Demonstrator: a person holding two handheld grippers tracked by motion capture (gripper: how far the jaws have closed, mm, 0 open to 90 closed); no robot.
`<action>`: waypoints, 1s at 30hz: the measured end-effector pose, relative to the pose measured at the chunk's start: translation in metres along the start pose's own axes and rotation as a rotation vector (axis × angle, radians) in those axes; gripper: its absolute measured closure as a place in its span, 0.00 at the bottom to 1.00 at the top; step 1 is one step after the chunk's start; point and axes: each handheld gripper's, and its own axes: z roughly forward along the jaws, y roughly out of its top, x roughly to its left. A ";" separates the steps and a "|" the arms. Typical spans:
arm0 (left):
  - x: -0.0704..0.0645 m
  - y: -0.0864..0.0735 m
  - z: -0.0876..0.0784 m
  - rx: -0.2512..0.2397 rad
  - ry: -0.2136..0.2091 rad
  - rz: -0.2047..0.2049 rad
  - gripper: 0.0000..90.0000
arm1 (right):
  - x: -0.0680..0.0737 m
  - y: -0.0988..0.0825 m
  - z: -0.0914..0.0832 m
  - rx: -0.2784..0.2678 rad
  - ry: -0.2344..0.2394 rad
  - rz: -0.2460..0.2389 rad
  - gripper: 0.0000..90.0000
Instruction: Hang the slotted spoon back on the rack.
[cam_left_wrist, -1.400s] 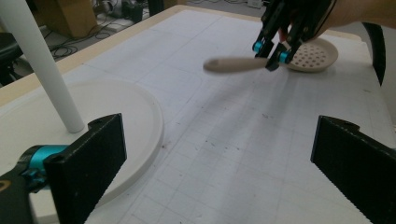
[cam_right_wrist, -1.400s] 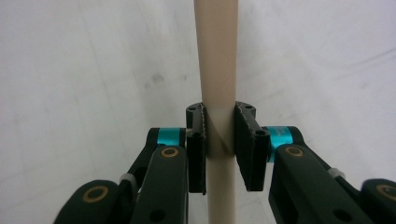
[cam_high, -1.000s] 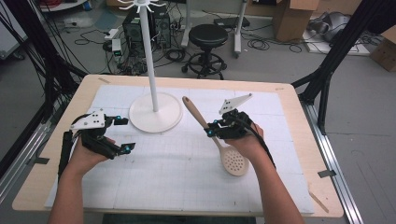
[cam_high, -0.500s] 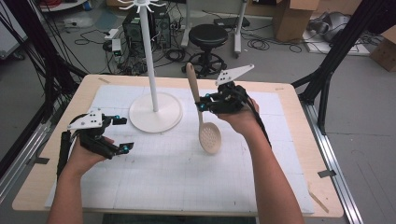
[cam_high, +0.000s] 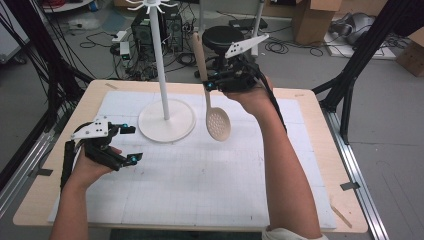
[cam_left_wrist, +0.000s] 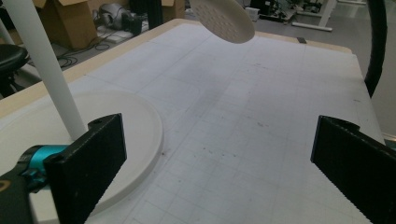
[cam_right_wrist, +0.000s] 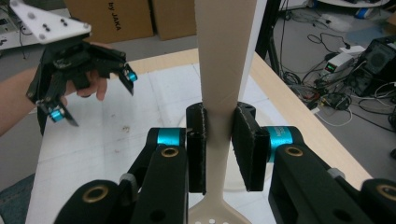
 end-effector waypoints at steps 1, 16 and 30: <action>0.000 0.000 0.000 0.002 0.001 0.001 0.04 | -0.003 0.003 0.001 0.002 0.001 -0.002 0.84; -0.001 0.001 -0.004 -0.025 -0.007 0.007 0.04 | -0.038 0.046 0.025 0.024 -0.023 0.033 0.84; 0.000 0.001 -0.005 -0.031 -0.005 0.007 0.04 | -0.058 0.057 0.037 -0.010 -0.008 0.093 0.84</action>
